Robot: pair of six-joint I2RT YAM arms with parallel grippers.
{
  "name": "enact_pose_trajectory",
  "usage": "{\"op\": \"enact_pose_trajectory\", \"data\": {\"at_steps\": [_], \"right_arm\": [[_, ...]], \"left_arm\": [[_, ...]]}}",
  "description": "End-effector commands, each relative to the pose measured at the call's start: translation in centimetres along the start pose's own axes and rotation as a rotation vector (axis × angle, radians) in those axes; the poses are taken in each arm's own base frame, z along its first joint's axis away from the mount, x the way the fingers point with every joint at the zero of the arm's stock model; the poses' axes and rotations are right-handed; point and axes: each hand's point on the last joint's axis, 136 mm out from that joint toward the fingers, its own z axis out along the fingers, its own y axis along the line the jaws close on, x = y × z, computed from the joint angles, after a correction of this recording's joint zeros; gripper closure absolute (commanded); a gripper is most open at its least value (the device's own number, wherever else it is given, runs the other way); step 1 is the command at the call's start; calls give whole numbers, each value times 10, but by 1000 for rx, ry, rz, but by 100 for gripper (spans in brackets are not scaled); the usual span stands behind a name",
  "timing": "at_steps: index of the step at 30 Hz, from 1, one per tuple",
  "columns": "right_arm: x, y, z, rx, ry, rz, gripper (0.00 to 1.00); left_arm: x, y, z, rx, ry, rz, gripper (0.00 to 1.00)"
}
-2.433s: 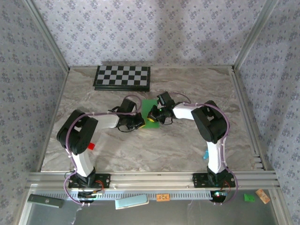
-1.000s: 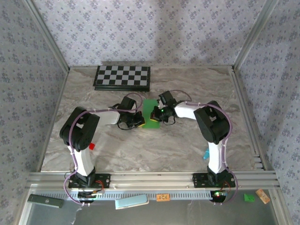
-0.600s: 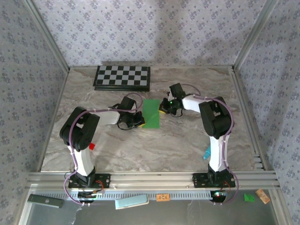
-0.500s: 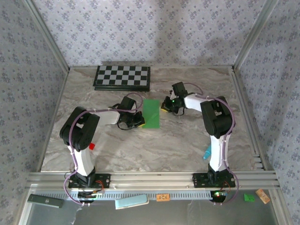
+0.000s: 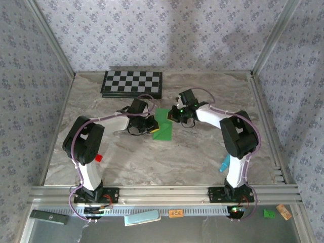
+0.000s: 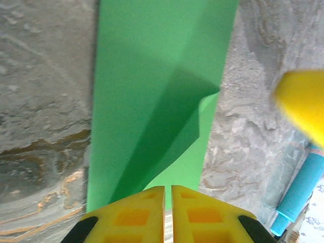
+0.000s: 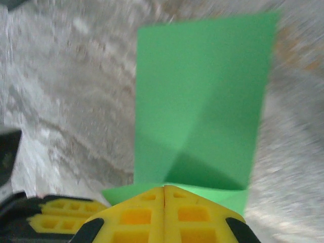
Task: Fold a paper plane with a square sheet of paper (pick it up from the middle)
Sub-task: Fold the triangle a second time at the center of the table.
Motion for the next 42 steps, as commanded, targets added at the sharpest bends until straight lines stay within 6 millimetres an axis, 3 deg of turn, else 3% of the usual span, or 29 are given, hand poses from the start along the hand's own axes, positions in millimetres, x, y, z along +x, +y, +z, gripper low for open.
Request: {"op": "enact_pose_trajectory", "data": {"at_steps": [1, 7, 18, 23, 34, 42], "right_arm": [[26, -9, 19, 19, 85, 36, 96], [27, -19, 33, 34, 104, 51, 97], [27, -32, 46, 70, 126, 61, 97], [33, -39, 48, 82, 145, 68, 97], [45, -52, 47, 117, 179, 75, 97], [52, -60, 46, 154, 199, 83, 97]], "left_arm": [[-2, -19, -2, 60, 8, 21, 89], [1, -23, 9, 58, 26, 33, 91], [4, -13, 32, -8, 42, 39, 93], [2, -3, 37, -48, 34, 36, 93], [-6, -2, 35, -60, 10, 41, 93], [0, 16, 44, -100, 37, 24, 93]]}}
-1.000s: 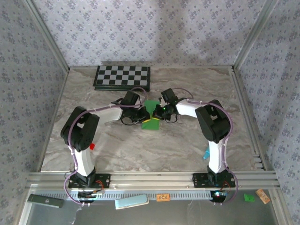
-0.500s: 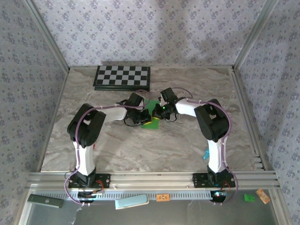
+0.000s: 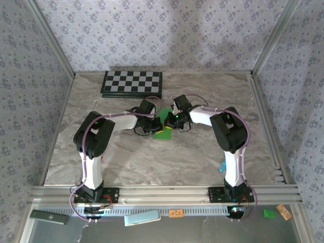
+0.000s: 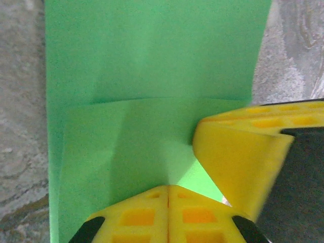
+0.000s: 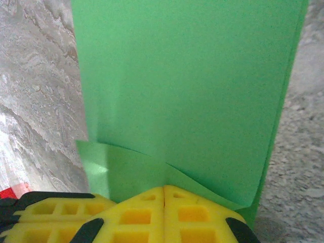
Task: Fold a paper plane with a square sheet of paper (pick it up from the middle)
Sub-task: Fold the triangle a second time at the center of the table.
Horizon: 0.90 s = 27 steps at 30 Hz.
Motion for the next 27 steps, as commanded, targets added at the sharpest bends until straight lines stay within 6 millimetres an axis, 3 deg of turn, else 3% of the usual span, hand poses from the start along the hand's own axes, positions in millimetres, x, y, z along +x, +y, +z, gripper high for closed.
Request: {"op": "enact_pose_trajectory", "data": {"at_steps": [1, 9, 19, 27], "right_arm": [[26, -40, 11, 124, 91, 59, 97], [33, -65, 10, 207, 119, 108, 98], [36, -85, 10, 282, 149, 112, 98], [34, -84, 11, 252, 169, 75, 98]], "left_arm": [[4, 11, 6, -23, 30, -1, 93], [34, 48, 1, -82, 108, -8, 94], [55, 87, -12, -81, 126, -108, 95], [60, 94, -32, -78, 82, -113, 95]]}}
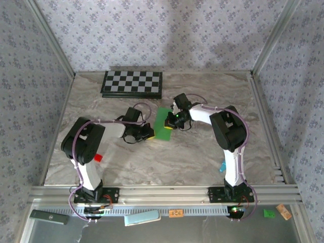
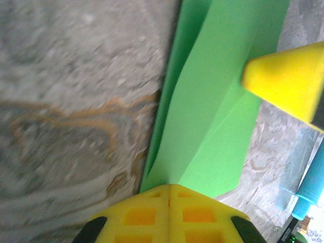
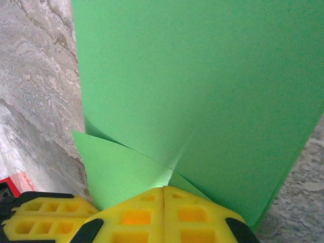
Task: Fold a paper plane with a square sheet of paper (pick it up from the middle)
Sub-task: Fold the triangle a second time at the center of the table.
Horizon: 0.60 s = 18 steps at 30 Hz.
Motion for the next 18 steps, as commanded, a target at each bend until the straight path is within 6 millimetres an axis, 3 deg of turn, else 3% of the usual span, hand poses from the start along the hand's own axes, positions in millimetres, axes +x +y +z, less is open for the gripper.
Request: {"op": "enact_pose_trajectory", "data": {"at_steps": [1, 4, 7, 11, 14, 18], "right_arm": [[28, -74, 14, 220, 103, 64, 98], [19, -54, 7, 150, 85, 35, 97], [3, -17, -9, 35, 20, -4, 90], [-16, 26, -37, -74, -74, -18, 82], [-21, 30, -54, -73, -143, 18, 75], [-11, 9, -62, -22, -200, 118, 70]], "left_arm": [[30, 44, -12, -159, 62, -99, 94], [10, 5, -29, -61, -3, -55, 90], [-11, -32, -44, 26, -62, -1, 87], [-30, -54, -42, 90, -101, 17, 86], [-35, -65, -32, 116, -97, 21, 83], [-45, -73, -13, 91, -96, 47, 83]]}}
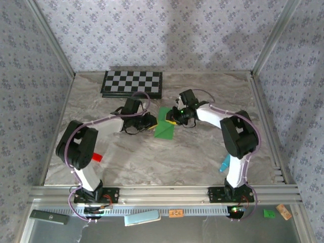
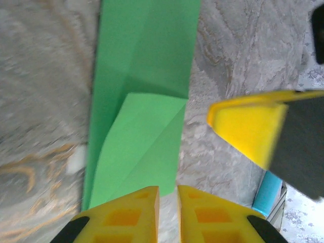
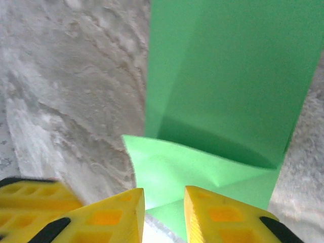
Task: Fold a paper plane with a square sheet of paper (pick it up from the middle)
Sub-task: Fold the triangle a second time at the center of the table, then pick up the paper from the center of the table.
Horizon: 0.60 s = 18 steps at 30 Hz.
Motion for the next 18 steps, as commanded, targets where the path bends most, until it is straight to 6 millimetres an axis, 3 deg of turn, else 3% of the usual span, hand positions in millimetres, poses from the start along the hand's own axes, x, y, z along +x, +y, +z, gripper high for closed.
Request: {"op": "enact_pose_trajectory", "data": {"at_steps": [1, 9, 18], "right_arm": [[2, -21, -11, 64, -74, 125, 68], [15, -38, -11, 68, -137, 255, 56], [10, -32, 4, 81, -124, 279, 50]], "left_arm": [[-8, -5, 19, -8, 1, 2, 83], [-31, 7, 51, -56, -49, -25, 87], [-37, 32, 49, -166, -91, -63, 90]]}}
